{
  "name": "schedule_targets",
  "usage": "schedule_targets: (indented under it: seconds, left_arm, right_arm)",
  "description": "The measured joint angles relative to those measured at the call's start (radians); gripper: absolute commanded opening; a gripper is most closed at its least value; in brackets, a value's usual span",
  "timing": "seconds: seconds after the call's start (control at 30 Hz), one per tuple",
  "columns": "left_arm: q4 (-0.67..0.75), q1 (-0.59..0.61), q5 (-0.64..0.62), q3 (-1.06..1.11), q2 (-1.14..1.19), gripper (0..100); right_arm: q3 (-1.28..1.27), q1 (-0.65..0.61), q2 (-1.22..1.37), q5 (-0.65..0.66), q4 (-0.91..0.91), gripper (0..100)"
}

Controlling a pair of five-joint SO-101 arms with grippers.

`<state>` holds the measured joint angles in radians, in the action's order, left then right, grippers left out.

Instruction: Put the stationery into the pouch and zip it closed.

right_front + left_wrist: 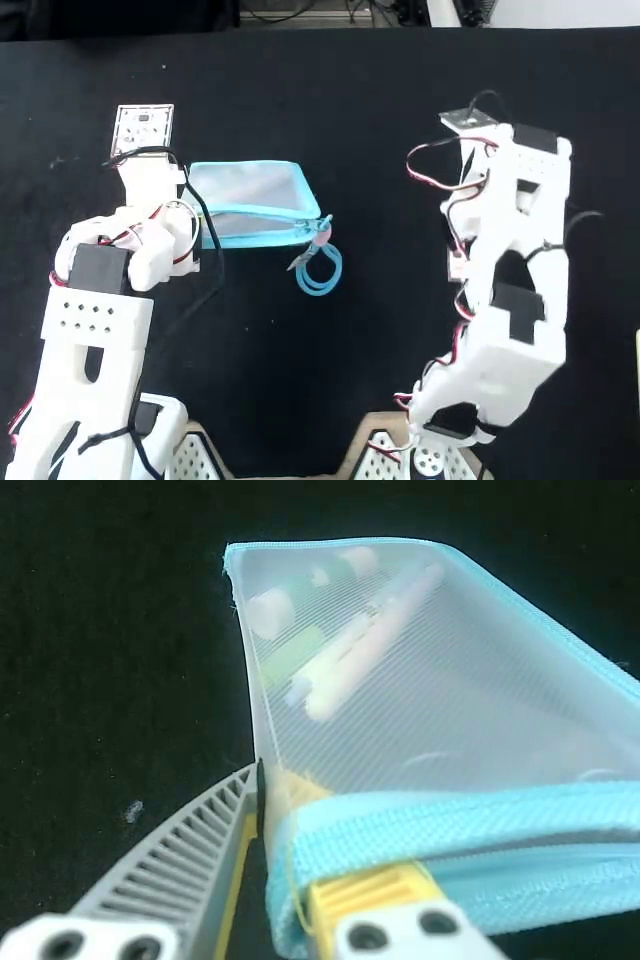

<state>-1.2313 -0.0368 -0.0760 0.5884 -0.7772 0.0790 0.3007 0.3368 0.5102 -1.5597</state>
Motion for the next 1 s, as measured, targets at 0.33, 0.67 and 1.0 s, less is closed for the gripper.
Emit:
schedule_targets:
  seconds: [0.33, 0.67, 1.0]
  left_arm:
    - [0.000, 0.000, 0.000, 0.000, 0.000, 3]
    - [0.000, 0.000, 0.000, 0.000, 0.000, 3]
    - [0.000, 0.000, 0.000, 0.000, 0.000, 3]
  right_arm:
    - [0.127, 0.000, 0.258, -0.226, 0.025, 16.3]
    - [0.262, 0.000, 0.290, -0.229, 0.009, 1.0]
    - [0.282, -0.201, 0.152, -0.229, -0.098, 1.1]
